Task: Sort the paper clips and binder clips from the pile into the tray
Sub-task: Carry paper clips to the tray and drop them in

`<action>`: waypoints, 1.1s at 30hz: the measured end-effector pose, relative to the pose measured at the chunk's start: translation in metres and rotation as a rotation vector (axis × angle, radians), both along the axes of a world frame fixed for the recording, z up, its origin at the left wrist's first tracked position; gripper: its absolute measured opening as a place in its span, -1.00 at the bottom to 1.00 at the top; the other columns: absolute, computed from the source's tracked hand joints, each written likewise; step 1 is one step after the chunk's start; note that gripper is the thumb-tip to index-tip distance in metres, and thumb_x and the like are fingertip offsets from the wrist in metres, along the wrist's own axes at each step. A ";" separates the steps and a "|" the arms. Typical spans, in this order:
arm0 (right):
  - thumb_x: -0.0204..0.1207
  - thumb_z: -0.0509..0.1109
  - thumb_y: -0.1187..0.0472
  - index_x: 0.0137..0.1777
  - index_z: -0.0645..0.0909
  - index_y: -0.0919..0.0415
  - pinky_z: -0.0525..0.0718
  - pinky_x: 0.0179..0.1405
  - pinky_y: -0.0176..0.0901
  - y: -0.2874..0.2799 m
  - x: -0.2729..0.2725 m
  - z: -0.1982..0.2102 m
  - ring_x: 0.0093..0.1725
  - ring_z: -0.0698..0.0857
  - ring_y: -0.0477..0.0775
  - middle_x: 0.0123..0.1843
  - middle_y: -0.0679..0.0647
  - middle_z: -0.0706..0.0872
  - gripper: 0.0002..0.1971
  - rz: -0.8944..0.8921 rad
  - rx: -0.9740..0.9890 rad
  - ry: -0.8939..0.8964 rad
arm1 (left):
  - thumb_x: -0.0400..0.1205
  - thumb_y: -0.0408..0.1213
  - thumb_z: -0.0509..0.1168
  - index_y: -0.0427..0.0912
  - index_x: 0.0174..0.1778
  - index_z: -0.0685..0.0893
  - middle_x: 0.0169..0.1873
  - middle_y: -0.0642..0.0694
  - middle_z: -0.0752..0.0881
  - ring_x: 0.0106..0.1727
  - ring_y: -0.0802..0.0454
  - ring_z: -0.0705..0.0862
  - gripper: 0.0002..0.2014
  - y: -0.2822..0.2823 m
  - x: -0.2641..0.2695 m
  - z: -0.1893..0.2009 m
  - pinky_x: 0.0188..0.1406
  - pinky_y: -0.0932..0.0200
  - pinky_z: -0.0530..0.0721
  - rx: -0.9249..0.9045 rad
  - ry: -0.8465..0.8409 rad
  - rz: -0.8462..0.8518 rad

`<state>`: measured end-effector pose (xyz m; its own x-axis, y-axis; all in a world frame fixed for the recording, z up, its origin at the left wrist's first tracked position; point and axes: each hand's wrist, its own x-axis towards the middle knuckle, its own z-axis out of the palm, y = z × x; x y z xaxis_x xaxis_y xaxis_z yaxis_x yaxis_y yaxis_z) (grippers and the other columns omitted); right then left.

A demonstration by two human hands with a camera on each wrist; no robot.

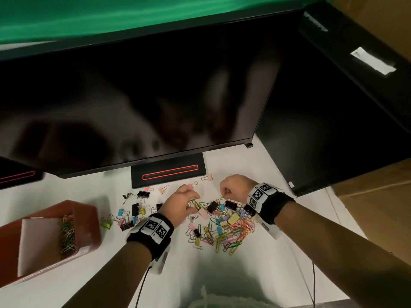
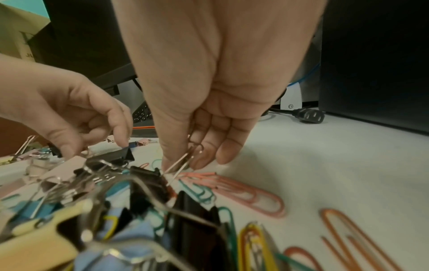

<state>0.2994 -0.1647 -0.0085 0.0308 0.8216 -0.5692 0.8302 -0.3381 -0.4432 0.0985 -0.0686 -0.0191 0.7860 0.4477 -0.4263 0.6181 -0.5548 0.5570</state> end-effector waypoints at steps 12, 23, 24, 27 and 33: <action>0.54 0.30 0.29 0.24 0.63 0.05 0.49 -0.02 -0.15 0.004 -0.016 0.003 0.10 0.62 0.14 0.10 0.11 0.69 -0.70 0.157 -0.006 -0.004 | 0.60 -0.28 0.27 -0.17 0.06 0.65 0.01 -0.14 0.65 0.04 -0.14 0.64 -0.84 -0.008 0.015 -0.011 0.11 0.03 0.58 0.201 0.044 -0.154; 0.57 0.32 0.21 0.13 0.68 0.24 0.54 0.13 -0.08 -0.002 -0.011 -0.002 0.16 0.57 0.17 0.16 0.18 0.60 -0.79 0.171 0.000 -0.028 | 0.58 -0.26 0.31 -0.12 -0.06 0.66 -0.24 0.02 0.61 -0.16 0.06 0.57 -0.93 -0.002 -0.005 -0.008 -0.18 0.29 0.49 0.134 -0.065 0.085; 0.58 0.31 0.21 0.13 0.68 0.24 0.53 0.12 -0.08 -0.003 -0.010 -0.002 0.15 0.58 0.16 0.15 0.17 0.62 -0.79 0.180 0.004 -0.028 | 0.57 -0.28 0.34 -0.13 -0.08 0.66 -0.24 0.03 0.61 -0.18 0.07 0.58 -0.94 0.000 -0.008 -0.005 -0.22 0.34 0.47 0.127 -0.088 0.112; 0.59 0.30 0.20 0.10 0.68 0.22 0.56 0.06 -0.12 -0.006 -0.007 0.000 0.10 0.64 0.14 0.10 0.13 0.69 -0.81 0.158 0.014 -0.027 | 0.54 -0.31 0.37 -0.15 -0.10 0.68 -0.22 -0.02 0.68 -0.19 0.08 0.62 -0.94 0.007 -0.016 0.005 -0.23 0.47 0.47 0.071 -0.157 0.201; 0.58 0.31 0.21 0.05 0.68 0.18 0.56 -0.06 -0.22 0.001 -0.006 0.019 -0.04 0.63 0.04 0.02 0.07 0.71 -0.85 0.053 0.146 -0.030 | 0.53 -0.26 0.40 -0.05 -0.16 0.68 -0.28 0.08 0.71 -0.21 0.23 0.65 -0.96 0.020 -0.038 0.040 -0.24 0.51 0.51 0.055 -0.258 0.399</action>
